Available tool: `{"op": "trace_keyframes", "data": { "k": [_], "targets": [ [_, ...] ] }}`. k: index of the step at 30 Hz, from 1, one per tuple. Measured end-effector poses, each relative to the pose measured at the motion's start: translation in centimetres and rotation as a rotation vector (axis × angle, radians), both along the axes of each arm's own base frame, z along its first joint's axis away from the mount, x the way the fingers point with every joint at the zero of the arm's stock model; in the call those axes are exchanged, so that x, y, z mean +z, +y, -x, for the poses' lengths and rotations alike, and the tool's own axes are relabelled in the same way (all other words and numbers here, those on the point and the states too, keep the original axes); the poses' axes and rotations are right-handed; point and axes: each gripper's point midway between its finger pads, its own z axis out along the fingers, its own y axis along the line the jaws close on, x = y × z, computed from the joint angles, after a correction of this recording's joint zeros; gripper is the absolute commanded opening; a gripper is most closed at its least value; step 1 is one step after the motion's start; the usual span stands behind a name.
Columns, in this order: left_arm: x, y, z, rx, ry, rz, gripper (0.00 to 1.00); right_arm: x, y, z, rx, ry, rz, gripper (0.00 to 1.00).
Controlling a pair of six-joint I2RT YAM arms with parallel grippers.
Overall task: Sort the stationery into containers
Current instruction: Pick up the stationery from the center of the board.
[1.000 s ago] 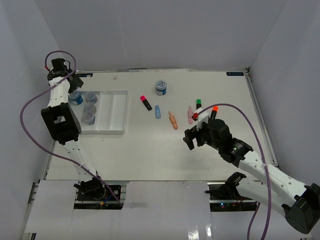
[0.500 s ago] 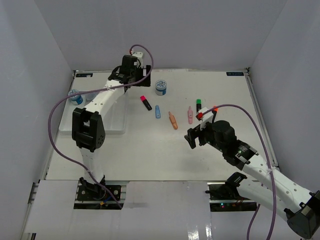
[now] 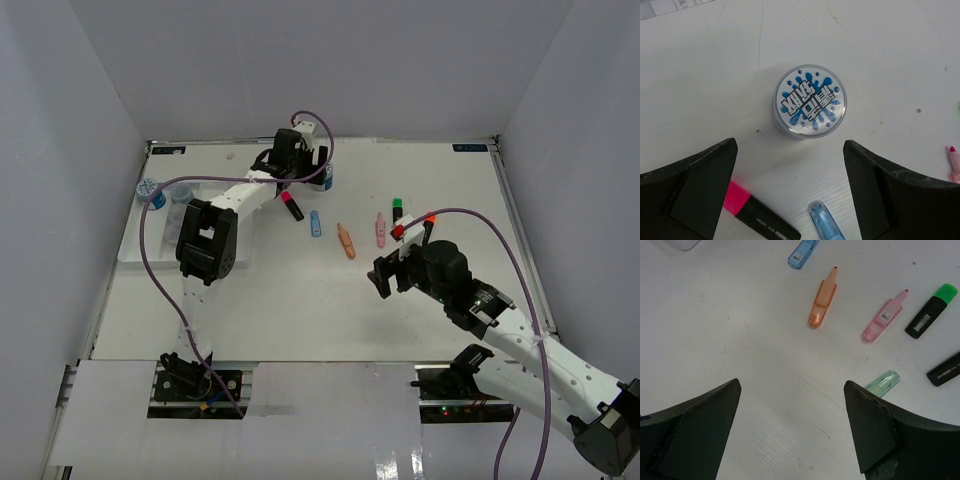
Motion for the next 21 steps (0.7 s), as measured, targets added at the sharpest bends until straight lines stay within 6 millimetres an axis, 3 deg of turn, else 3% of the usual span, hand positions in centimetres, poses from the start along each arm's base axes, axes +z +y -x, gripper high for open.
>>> {"op": "trace_keyframes", "data": {
  "k": [5,14,21],
  "targets": [
    [-1.5,-1.2,-0.8,-0.026,-0.02,0.021,0.98,-0.9,0.3,0.1,0.011,0.032,0.012,0.9],
    [0.0,-2.5,-2.4,-0.046,-0.117,0.057,0.98,-1.1,0.5,0.2,0.017,0.049,0.008,0.9],
    [-2.8,-3.2,-3.1,-0.061,-0.098,0.052,0.98,-1.1,0.5,0.2,0.017,0.049,0.008,0.9]
  ]
}}
